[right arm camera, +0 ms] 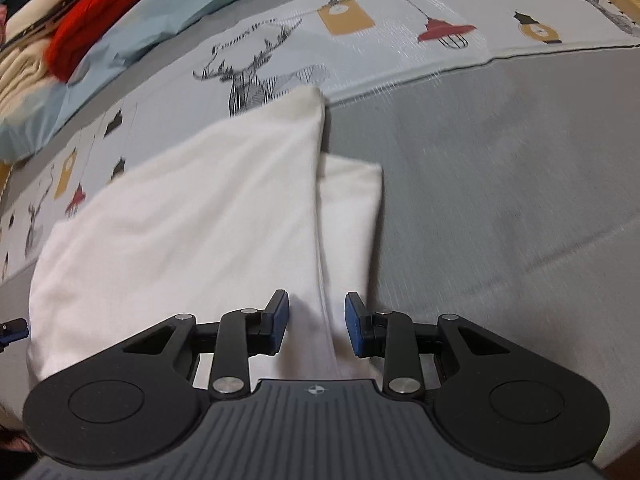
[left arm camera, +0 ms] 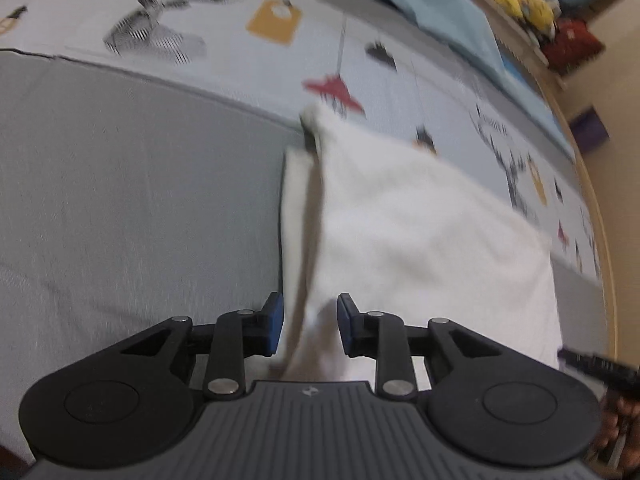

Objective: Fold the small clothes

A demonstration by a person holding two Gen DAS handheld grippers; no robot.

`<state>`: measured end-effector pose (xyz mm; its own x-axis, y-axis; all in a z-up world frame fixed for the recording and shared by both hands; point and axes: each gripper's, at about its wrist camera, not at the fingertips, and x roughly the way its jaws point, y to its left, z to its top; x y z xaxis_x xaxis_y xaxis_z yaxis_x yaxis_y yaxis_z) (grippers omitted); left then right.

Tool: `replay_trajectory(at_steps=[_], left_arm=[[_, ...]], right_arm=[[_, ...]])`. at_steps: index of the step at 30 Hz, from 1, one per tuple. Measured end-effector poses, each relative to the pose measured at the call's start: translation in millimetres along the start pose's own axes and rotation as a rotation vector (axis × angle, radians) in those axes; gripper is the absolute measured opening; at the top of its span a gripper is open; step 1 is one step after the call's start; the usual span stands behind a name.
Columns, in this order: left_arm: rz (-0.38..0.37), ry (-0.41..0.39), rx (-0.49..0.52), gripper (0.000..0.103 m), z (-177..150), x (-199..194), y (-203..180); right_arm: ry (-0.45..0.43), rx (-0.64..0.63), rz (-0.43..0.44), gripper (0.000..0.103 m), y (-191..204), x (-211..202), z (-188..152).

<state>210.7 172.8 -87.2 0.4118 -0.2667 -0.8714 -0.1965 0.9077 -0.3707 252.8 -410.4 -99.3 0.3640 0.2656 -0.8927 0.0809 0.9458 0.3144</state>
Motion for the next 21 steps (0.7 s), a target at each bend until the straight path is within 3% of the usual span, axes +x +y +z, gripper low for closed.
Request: replay_trajectory(at_steps=[1,3,4,7,8,9,12,14,17,19,21], left_arm=[[0.017,0.018,0.031,0.030,-5,1,-2],[0.054,0.044,0.091,0.008,-15,1,-6],[0.057,0.052,0.114,0.006,-19,0,-8],[0.056,0.008,0.134,0.004,-29,-16,-9],[0.031,-0.009,0.100,0.004,-31,-24,-6],[-0.002,-0.025,0.058,0.003,-32,-32,-3],[-0.065,-0.064,0.016,0.003,-41,-52,1],[-0.022,-0.017,0.020,0.003,-45,-48,-1],[0.095,0.109,0.022,0.004,-49,-26,0],[0.173,0.055,0.037,0.004,-48,-31,0],[0.161,-0.011,0.004,0.009,-42,-42,5]], right_arm=[[0.014,-0.001,-0.003,0.032,-2,-1,-5],[0.030,0.010,-0.009,0.032,-4,-4,-11],[0.035,0.018,-0.012,0.032,-6,-6,-13],[0.052,0.025,-0.030,0.026,-8,-13,-21],[0.041,0.019,-0.049,0.010,-8,-18,-23],[0.019,0.022,-0.060,0.002,-7,-23,-24],[-0.100,0.058,-0.088,0.000,-9,-50,-27],[-0.108,0.062,-0.104,0.000,-14,-54,-30],[-0.024,0.061,-0.134,0.000,-21,-41,-37],[-0.024,0.069,-0.054,0.000,-19,-41,-37],[-0.067,0.048,-0.015,0.004,-11,-46,-37]])
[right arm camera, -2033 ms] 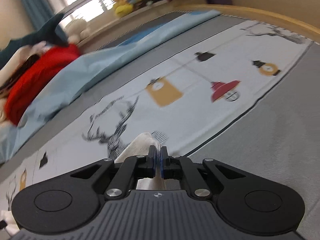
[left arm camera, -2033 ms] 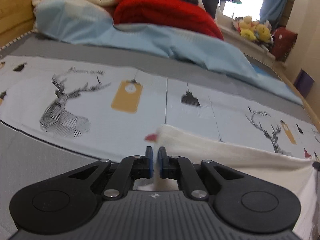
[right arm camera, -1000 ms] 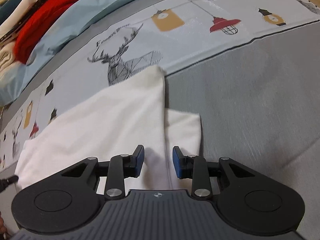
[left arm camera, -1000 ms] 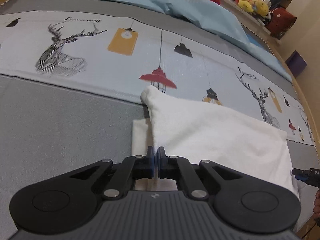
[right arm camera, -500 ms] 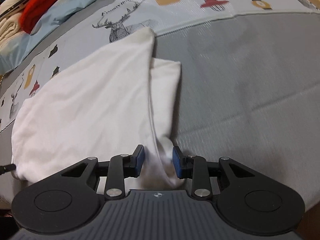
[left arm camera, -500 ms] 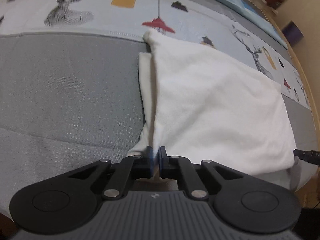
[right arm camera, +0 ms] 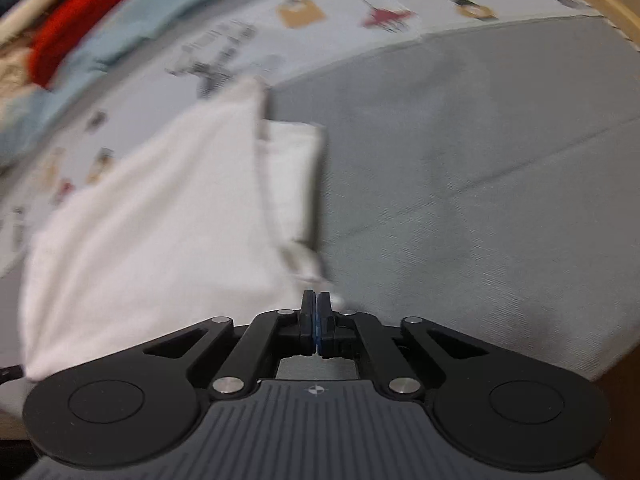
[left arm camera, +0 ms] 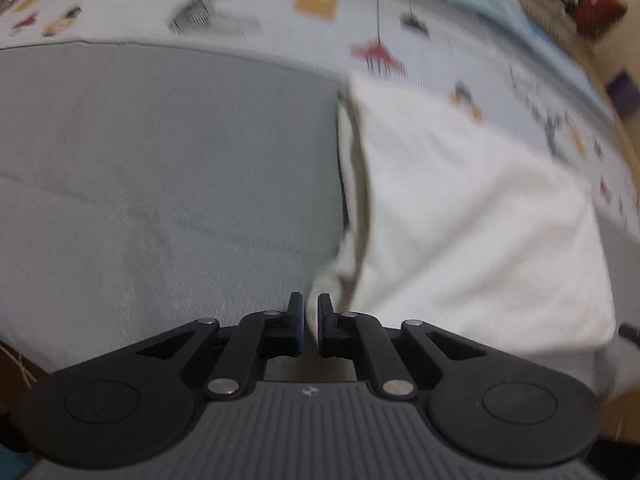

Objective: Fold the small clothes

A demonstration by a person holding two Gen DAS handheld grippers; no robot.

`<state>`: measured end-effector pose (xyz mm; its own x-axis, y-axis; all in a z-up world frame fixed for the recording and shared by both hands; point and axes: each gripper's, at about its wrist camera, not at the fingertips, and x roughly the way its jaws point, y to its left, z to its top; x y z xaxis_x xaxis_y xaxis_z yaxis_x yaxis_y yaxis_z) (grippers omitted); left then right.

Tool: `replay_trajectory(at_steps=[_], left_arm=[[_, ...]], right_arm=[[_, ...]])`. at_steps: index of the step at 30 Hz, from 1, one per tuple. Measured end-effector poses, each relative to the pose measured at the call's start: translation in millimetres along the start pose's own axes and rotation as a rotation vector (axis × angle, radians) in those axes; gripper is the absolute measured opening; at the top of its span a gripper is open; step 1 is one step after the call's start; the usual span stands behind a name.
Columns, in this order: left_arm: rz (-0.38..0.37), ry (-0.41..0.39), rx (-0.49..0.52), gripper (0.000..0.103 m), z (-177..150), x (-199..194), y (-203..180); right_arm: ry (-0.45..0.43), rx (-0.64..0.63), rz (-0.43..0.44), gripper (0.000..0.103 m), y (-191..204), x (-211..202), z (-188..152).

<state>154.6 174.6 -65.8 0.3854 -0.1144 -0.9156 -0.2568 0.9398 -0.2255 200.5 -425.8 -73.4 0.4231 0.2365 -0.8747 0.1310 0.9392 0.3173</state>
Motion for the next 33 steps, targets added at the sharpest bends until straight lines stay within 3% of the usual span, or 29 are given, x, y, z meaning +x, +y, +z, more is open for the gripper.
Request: replay_trajectory(at_steps=[1,3,5,7,10,12,16,20,23,27,29,33], left_arm=[[-0.030,-0.008,-0.030,0.011,1,-3,4],[-0.080,-0.005,-0.073,0.013,4,-4,10],[-0.098,0.020,-0.075,0.018,5,0,8],[-0.108,0.057,-0.053,0.030,4,5,3],[-0.104,0.080,0.006,0.032,-2,11,-6],[-0.100,0.093,0.028,0.032,-4,15,-10],[-0.078,0.096,0.070,0.032,-10,22,-15],[-0.043,0.094,0.096,0.005,-10,27,-21],[-0.051,0.080,0.106,0.004,-12,21,-21],[0.062,0.140,0.152,0.002,-19,32,-24],[0.101,0.118,0.173,0.003,-19,31,-26],[0.053,0.003,0.213,0.005,-16,11,-34]], right_arm=[[-0.021,-0.018,0.013,0.008,5,-2,1],[-0.038,-0.040,0.012,0.034,14,-2,2],[-0.014,-0.052,-0.003,0.040,16,4,4],[0.015,-0.056,-0.017,0.040,16,14,3],[0.035,-0.087,-0.037,0.037,20,22,0],[0.036,-0.123,-0.051,0.004,24,24,-3],[0.008,-0.098,-0.001,0.003,16,10,0],[0.033,-0.007,-0.005,0.003,-7,3,0],[0.070,-0.053,-0.055,0.002,-8,5,-6],[0.105,-0.105,-0.084,0.003,-3,10,-11],[0.091,-0.105,-0.090,0.004,0,7,-8],[-0.041,-0.104,-0.106,0.005,6,-11,4]])
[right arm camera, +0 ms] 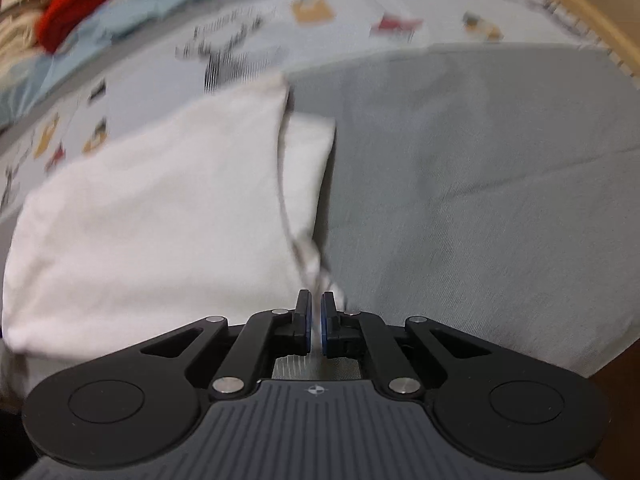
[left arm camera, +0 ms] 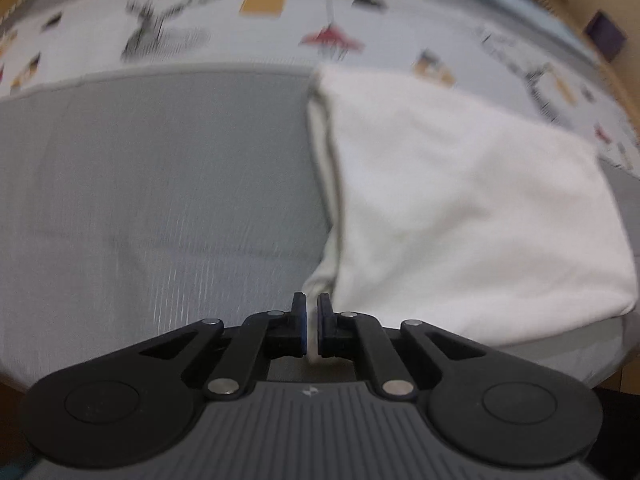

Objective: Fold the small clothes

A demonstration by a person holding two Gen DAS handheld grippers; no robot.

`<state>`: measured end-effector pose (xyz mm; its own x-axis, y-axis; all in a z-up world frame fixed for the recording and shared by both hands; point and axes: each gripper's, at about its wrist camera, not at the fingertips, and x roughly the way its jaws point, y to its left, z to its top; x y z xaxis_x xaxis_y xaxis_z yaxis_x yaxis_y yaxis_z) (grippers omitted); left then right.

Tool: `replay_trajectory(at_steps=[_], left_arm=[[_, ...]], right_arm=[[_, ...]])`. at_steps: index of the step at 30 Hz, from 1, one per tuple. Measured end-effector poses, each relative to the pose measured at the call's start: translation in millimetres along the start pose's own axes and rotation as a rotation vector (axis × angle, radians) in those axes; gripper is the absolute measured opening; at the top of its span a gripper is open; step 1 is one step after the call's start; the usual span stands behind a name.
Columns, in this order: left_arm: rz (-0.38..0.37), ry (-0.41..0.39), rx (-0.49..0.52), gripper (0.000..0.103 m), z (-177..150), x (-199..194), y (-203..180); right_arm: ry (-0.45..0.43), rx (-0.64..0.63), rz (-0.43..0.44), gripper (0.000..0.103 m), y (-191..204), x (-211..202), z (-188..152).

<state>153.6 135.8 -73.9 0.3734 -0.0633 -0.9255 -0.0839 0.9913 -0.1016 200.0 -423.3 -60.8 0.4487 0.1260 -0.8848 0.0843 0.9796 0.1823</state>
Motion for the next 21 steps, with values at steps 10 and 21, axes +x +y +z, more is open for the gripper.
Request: replay_trajectory(at_steps=[10,21], left_arm=[[-0.006,-0.013,0.049,0.005,3,5,-14],[-0.101,-0.017,0.090,0.005,1,0,-27]], right_arm=[[0.126,-0.138,-0.004,0.005,21,31,-19],[0.149,-0.129,-0.022,0.005,23,36,-20]])
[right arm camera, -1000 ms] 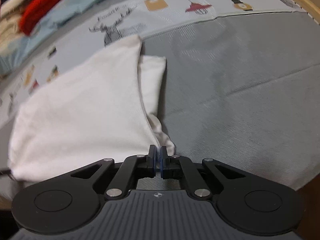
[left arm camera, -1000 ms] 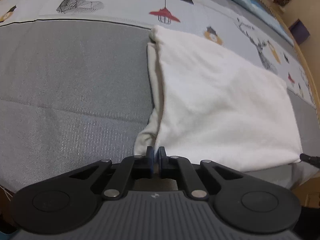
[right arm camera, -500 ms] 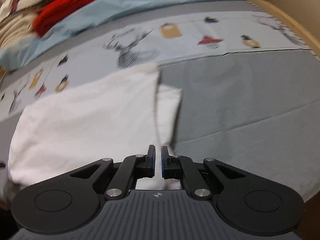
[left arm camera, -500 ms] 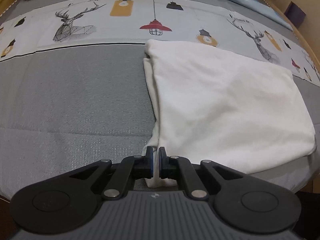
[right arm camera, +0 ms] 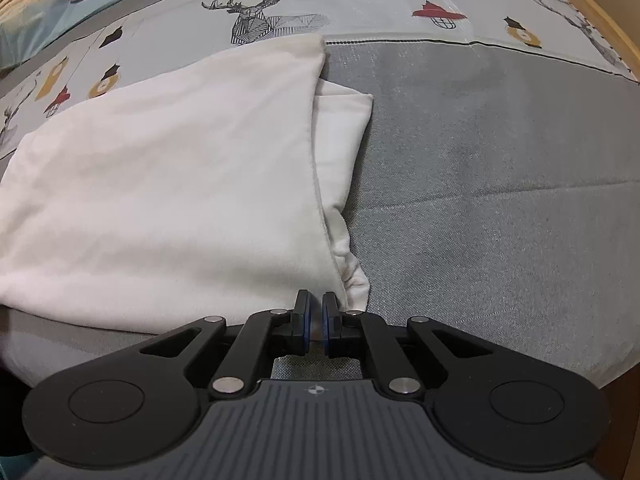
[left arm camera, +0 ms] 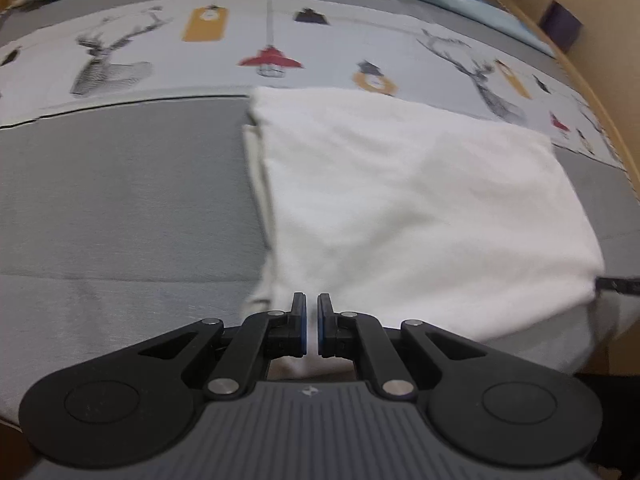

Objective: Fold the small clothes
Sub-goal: 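Open both grippers and lift them away from the folded shirt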

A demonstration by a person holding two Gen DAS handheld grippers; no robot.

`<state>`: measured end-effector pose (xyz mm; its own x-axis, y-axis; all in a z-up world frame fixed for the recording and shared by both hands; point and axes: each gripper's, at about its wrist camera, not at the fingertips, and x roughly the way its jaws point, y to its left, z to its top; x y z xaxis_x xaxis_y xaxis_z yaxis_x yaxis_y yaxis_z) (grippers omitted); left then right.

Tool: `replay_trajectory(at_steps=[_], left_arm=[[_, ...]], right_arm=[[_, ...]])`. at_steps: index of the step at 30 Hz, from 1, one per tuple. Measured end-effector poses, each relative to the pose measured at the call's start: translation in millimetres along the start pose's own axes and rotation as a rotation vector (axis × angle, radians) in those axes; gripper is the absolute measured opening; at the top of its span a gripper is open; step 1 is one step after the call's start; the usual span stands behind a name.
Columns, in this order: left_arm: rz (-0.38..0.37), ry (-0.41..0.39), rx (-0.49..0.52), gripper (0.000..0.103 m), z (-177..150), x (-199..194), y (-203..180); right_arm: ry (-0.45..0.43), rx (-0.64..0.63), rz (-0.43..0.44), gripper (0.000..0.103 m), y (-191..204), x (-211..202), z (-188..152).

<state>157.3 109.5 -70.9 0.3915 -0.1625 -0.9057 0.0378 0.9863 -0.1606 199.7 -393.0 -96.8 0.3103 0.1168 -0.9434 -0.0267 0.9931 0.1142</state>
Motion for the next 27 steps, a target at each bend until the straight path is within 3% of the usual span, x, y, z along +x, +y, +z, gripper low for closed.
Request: replay_trajectory(at_steps=[2,5,7,11,14,15,17,21,24,27], left_arm=[[0.016,0.050,0.035,0.005,-3,9,-4],[0.136,0.190,0.033,0.005,-11,35,1],[0.124,0.171,0.025,0.005,-8,32,2],[0.100,0.111,0.007,0.005,-4,19,3],[0.169,0.185,0.004,0.008,-6,35,9],[0.171,0.185,0.005,0.008,-6,35,9],[0.149,0.142,0.003,0.008,-2,27,6],[0.097,-0.016,-0.003,0.015,0,-11,2],[0.062,-0.144,0.028,0.016,1,-54,-4],[0.029,-0.294,0.045,0.023,-7,-105,0]], right_arm=[[-0.011,-0.001,0.002,0.005,1,-2,0],[0.020,-0.003,-0.012,0.005,-1,2,0],[0.031,-0.004,-0.015,0.005,0,3,0],[-0.038,0.002,0.007,0.005,-1,-8,4],[0.013,0.007,-0.057,0.006,-7,1,2],[0.032,0.002,-0.079,0.015,-7,3,1],[0.003,-0.005,-0.088,0.017,-4,-3,2],[-0.174,0.036,-0.073,0.018,4,-41,4],[-0.278,0.070,-0.072,0.032,16,-68,-1],[-0.349,0.084,-0.069,0.034,33,-89,-11]])
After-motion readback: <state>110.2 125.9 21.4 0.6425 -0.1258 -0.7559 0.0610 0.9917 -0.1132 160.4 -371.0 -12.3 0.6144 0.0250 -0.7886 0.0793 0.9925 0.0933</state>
